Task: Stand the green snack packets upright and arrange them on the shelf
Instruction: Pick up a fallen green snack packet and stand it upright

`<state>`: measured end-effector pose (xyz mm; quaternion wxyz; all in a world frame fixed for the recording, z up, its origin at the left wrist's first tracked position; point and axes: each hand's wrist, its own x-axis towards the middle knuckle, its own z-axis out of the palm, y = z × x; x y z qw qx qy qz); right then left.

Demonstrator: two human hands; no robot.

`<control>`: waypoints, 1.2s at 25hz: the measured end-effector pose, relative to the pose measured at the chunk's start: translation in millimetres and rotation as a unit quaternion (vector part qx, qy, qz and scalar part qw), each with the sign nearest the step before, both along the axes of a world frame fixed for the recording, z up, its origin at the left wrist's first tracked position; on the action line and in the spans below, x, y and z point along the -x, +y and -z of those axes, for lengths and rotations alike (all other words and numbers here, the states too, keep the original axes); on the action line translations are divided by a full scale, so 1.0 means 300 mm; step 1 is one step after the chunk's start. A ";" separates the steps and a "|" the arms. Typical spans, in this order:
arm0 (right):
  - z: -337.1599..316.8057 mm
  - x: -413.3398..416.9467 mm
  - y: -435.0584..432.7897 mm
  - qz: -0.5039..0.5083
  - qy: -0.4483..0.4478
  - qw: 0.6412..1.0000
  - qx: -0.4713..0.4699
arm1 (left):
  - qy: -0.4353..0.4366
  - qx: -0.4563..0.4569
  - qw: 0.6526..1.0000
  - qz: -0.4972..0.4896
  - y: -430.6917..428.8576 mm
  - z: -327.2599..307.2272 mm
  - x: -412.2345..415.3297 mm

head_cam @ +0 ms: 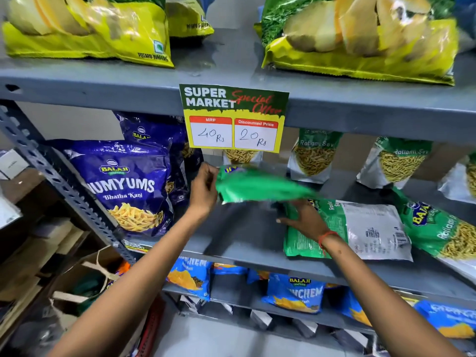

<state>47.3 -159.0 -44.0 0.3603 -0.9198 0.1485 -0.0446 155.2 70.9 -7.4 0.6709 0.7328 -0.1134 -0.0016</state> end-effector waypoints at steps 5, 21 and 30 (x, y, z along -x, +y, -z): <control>-0.022 -0.102 0.002 -0.098 -0.040 0.989 -0.104 | 0.066 0.045 0.997 0.019 0.012 0.028 -0.072; 0.048 -0.363 0.065 0.015 -0.119 0.987 -0.106 | 0.142 0.150 0.977 -0.060 0.010 0.088 -0.141; 0.088 -0.321 0.115 -0.103 -0.027 0.968 -0.228 | 0.126 -0.049 0.984 0.119 0.032 0.170 -0.120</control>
